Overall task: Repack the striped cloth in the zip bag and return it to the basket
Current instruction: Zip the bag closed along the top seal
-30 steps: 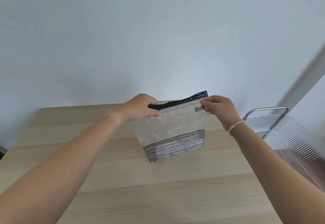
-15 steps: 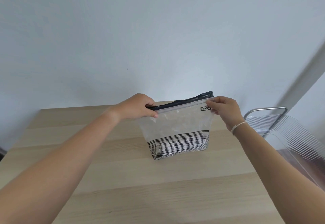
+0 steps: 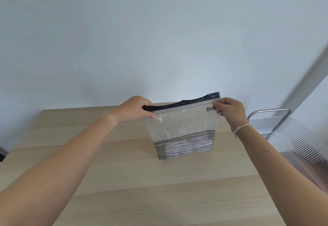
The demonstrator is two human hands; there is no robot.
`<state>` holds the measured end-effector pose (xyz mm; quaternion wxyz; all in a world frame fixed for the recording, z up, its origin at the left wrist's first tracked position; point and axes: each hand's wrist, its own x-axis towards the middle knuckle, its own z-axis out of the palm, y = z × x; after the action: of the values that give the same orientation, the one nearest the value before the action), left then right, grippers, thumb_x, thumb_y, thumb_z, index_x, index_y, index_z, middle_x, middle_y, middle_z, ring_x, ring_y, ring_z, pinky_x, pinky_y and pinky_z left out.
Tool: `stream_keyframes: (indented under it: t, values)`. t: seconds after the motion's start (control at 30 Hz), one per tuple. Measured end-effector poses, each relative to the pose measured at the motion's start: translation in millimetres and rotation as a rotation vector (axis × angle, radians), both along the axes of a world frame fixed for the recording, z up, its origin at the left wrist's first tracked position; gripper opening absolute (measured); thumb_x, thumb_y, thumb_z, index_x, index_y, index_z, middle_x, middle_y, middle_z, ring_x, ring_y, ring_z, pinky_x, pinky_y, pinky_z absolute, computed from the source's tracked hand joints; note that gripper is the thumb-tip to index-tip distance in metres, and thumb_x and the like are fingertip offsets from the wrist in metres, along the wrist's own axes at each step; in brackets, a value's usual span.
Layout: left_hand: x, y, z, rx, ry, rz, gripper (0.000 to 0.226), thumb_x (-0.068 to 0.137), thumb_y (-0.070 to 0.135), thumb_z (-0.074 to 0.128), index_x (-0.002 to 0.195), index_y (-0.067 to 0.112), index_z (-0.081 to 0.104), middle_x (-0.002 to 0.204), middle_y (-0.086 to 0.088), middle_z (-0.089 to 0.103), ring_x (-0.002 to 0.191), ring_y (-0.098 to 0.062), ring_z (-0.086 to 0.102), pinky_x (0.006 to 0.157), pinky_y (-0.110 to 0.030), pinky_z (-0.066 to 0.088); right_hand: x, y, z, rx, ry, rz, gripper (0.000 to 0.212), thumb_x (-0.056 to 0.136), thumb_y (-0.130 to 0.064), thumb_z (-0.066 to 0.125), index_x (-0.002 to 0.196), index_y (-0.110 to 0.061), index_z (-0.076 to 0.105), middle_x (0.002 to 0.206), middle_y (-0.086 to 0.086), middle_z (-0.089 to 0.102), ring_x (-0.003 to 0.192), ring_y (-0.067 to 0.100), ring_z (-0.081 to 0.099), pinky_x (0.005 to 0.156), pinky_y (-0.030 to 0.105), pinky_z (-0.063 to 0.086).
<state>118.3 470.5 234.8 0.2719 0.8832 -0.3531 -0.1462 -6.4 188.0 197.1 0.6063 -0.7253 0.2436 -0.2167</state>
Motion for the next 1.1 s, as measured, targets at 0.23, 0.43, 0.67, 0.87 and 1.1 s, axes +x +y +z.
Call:
stream_keyframes:
  t: [0.23,0.43,0.67,0.87,1.1]
  values:
    - [4,4,-10,-0.046,0.002,0.03,0.025,0.079,0.02,0.069,0.061,0.01,0.055,0.053,0.005,0.043,0.045,-0.005,0.037,0.043,-0.013,0.028,1,-2,-8,0.02,0.035,0.009,0.012,0.076,-0.018,0.071,0.085,-0.011,0.068,0.077,0.004,0.064,0.06,0.011,0.054,0.067,0.024,0.045]
    - [6,7,-9,-0.085,0.066,0.035,0.016,0.076,0.026,0.073,0.063,0.021,0.065,0.055,0.011,0.057,0.048,0.002,0.046,0.049,-0.01,0.032,-1,-3,-8,0.043,0.019,0.003,0.004,0.076,-0.016,0.071,0.077,-0.015,0.067,0.073,0.001,0.063,0.058,0.011,0.053,0.064,0.024,0.045]
    - [8,12,-14,-0.159,0.045,0.115,0.017,0.078,0.018,0.071,0.074,0.002,0.067,0.059,0.003,0.062,0.053,0.002,0.055,0.051,-0.012,0.035,-5,-3,-5,0.08,0.006,-0.025,0.012,0.08,-0.018,0.067,0.068,-0.02,0.066,0.074,0.0,0.062,0.057,0.012,0.052,0.065,0.024,0.045]
    - [8,15,-17,-0.223,0.017,0.147,0.019,0.079,0.018,0.069,0.062,0.017,0.063,0.056,0.002,0.059,0.047,0.0,0.045,0.048,-0.014,0.032,-6,1,-4,0.1,-0.028,0.012,0.008,0.083,-0.021,0.062,0.081,-0.014,0.068,0.072,0.001,0.06,0.059,0.011,0.052,0.066,0.024,0.045]
    - [-1,19,-22,-0.516,0.201,0.26,0.018,0.086,0.018,0.061,0.07,0.023,0.069,0.067,0.012,0.068,0.066,-0.006,0.057,0.068,-0.02,0.045,-7,5,-8,0.189,-0.113,-0.003,0.009,0.083,-0.014,0.061,0.077,-0.011,0.067,0.057,-0.008,0.061,0.048,0.001,0.052,0.059,0.018,0.045]
